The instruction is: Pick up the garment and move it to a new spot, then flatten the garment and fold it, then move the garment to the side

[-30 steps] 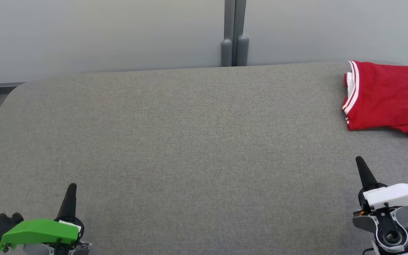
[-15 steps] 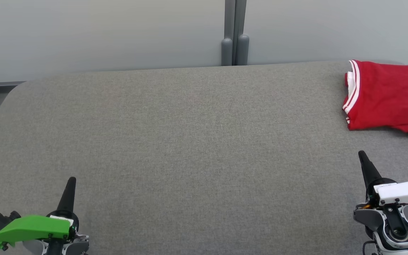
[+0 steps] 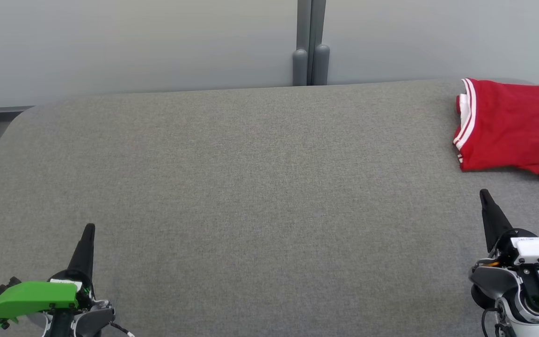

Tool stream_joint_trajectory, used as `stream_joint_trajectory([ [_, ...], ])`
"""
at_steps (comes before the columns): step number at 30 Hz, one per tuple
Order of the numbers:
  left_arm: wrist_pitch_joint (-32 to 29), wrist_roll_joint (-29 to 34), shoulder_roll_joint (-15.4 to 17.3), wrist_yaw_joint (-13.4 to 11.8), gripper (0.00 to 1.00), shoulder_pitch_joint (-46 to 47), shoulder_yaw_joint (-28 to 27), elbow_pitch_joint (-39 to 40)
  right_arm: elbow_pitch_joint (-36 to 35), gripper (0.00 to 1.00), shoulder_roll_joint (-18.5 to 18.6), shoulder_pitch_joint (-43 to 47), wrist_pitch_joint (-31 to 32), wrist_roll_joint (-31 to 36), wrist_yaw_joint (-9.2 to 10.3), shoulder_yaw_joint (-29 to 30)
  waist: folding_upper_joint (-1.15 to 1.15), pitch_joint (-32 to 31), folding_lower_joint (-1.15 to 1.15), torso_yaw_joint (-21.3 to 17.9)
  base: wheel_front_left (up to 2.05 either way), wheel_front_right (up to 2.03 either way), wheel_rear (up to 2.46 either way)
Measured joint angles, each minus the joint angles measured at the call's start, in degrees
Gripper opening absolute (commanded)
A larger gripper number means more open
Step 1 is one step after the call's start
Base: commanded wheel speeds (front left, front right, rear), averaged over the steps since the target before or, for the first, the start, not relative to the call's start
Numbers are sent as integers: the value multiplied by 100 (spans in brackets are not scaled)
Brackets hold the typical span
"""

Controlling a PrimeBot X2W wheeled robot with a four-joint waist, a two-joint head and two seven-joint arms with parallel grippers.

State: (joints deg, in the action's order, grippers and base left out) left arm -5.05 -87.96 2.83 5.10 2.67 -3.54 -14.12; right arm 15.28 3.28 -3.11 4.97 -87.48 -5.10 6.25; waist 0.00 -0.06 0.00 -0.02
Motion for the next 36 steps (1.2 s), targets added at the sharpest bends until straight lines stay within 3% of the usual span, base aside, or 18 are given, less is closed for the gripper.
stream_joint_trajectory([
  [7,-105,-378,-41,52,0,42,-78,-8,-7,0,-114,-4,121,-415,-87,134,0,8,0,2,0,0,0],
  [36,-105,-380,-47,71,0,90,-104,-12,-8,0,-121,-21,121,-427,-87,147,0,7,0,2,0,0,0],
])
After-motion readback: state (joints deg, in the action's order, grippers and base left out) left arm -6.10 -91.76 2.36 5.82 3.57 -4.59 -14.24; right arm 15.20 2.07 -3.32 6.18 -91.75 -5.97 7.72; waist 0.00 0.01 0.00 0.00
